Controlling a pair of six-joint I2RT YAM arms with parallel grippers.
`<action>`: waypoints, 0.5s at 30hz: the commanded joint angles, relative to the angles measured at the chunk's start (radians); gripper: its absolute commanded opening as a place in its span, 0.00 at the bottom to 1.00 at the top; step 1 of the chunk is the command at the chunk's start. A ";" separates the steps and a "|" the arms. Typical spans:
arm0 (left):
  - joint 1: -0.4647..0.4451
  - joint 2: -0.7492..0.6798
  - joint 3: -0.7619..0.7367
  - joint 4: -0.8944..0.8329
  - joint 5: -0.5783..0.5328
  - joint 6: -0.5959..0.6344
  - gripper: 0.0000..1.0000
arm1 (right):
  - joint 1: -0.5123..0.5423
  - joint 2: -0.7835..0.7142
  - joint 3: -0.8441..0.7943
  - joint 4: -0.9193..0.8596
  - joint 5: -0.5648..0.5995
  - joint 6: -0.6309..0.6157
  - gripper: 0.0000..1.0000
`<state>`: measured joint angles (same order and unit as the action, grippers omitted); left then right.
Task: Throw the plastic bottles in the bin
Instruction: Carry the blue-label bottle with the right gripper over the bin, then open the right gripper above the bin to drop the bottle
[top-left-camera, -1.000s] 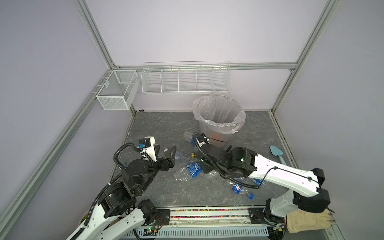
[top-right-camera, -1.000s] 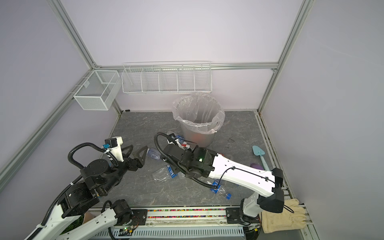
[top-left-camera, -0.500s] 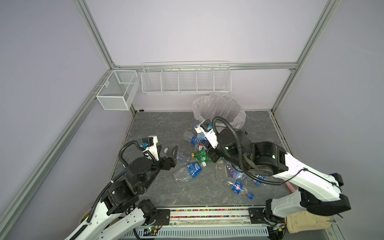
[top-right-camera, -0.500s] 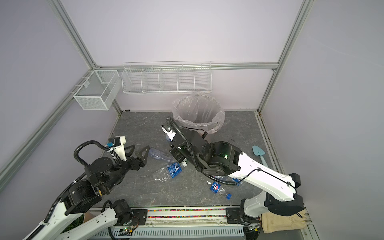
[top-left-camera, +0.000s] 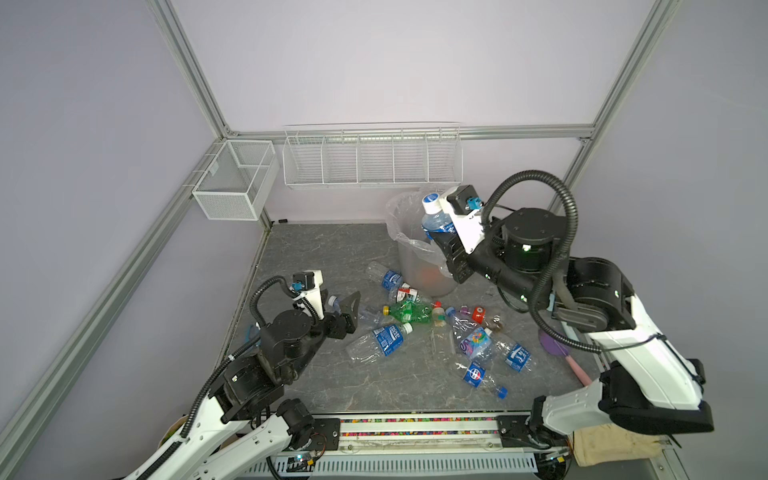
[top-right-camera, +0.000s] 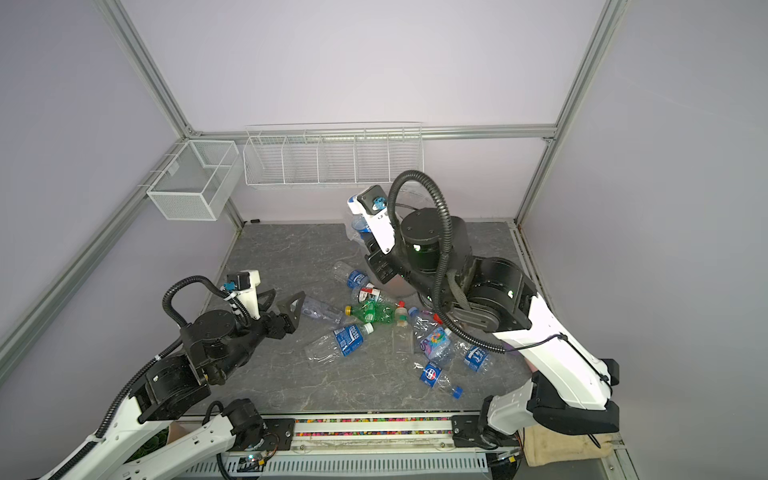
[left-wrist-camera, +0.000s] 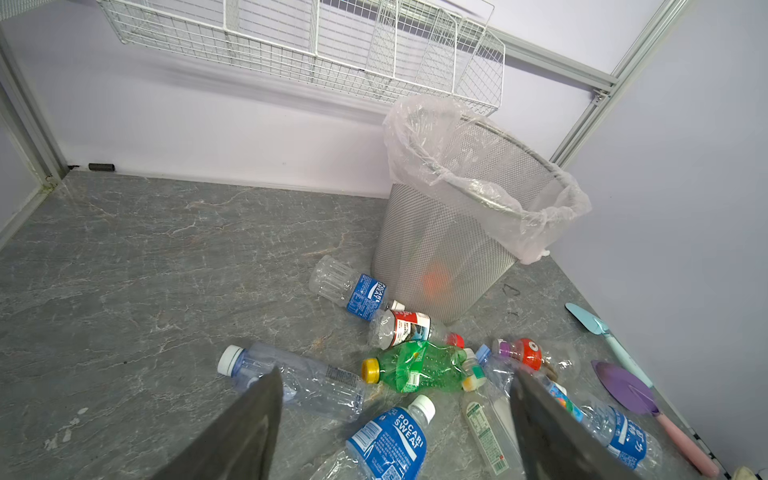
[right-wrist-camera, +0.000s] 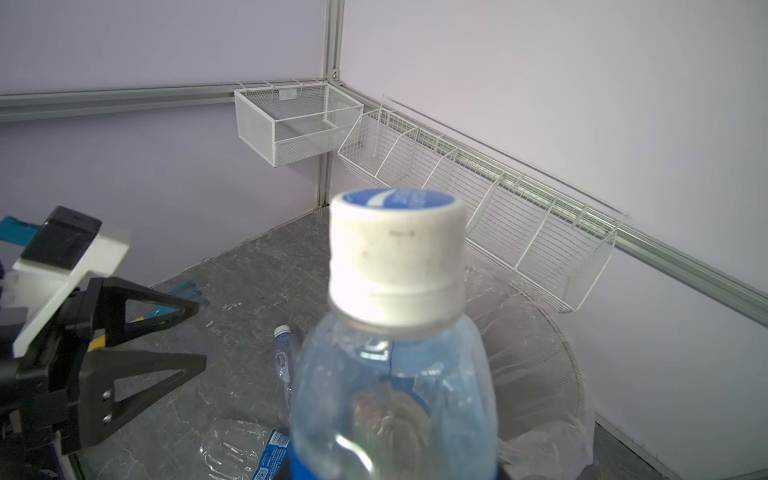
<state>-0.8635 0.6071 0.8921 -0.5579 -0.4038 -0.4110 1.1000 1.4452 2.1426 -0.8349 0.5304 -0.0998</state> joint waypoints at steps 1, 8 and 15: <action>0.002 -0.001 0.022 -0.005 0.009 -0.011 0.85 | -0.074 0.045 0.080 0.008 -0.059 -0.021 0.07; 0.003 -0.001 0.023 -0.002 0.020 -0.012 0.84 | -0.375 0.241 0.265 -0.053 -0.341 0.142 0.08; 0.002 0.001 0.043 -0.007 0.029 -0.012 0.84 | -0.643 0.682 0.652 -0.409 -0.533 0.324 0.34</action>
<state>-0.8635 0.6090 0.8974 -0.5591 -0.3870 -0.4110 0.5102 1.9709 2.6476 -0.9756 0.1165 0.1139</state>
